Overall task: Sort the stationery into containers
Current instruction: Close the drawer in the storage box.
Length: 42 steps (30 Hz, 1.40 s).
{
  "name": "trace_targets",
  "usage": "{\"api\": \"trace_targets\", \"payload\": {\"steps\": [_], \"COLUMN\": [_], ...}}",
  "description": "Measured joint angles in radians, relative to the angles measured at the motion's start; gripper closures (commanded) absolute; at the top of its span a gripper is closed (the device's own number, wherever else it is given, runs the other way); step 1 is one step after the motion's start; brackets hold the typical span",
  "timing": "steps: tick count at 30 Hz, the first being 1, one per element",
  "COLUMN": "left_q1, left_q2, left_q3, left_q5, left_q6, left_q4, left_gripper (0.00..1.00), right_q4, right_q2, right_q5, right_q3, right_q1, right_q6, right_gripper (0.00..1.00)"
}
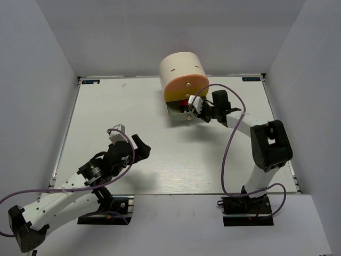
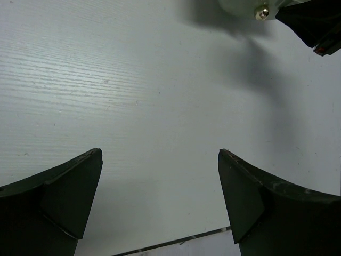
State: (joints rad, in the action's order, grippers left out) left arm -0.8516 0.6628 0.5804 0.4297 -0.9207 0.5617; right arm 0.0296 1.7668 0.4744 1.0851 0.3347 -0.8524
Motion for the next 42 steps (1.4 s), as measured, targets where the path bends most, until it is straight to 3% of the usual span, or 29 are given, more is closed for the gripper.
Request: {"api": "trace_targets", "payload": {"steps": [16,25,42], "left_q1": [0.0,0.0,0.0], "left_q2": [0.036,0.036,0.078], "left_q3": [-0.018,-0.019,-0.019], "left_q5": [-0.02,-0.022,-0.023], "left_q6": [-0.042,-0.056,-0.072], "left_q4": [0.01,0.016,0.001], "left_gripper": [0.0,0.0,0.0], "right_q4": [0.136,0.208,0.345], "right_q2": [0.075,0.163,0.199], "right_q5": [-0.133,-0.216,-0.341], "right_q3": [0.057,0.129,0.108], "right_q1": [0.066,0.097,0.119], "right_q6": [0.002,0.001,-0.021], "right_gripper": [0.8,0.8,0.77]}}
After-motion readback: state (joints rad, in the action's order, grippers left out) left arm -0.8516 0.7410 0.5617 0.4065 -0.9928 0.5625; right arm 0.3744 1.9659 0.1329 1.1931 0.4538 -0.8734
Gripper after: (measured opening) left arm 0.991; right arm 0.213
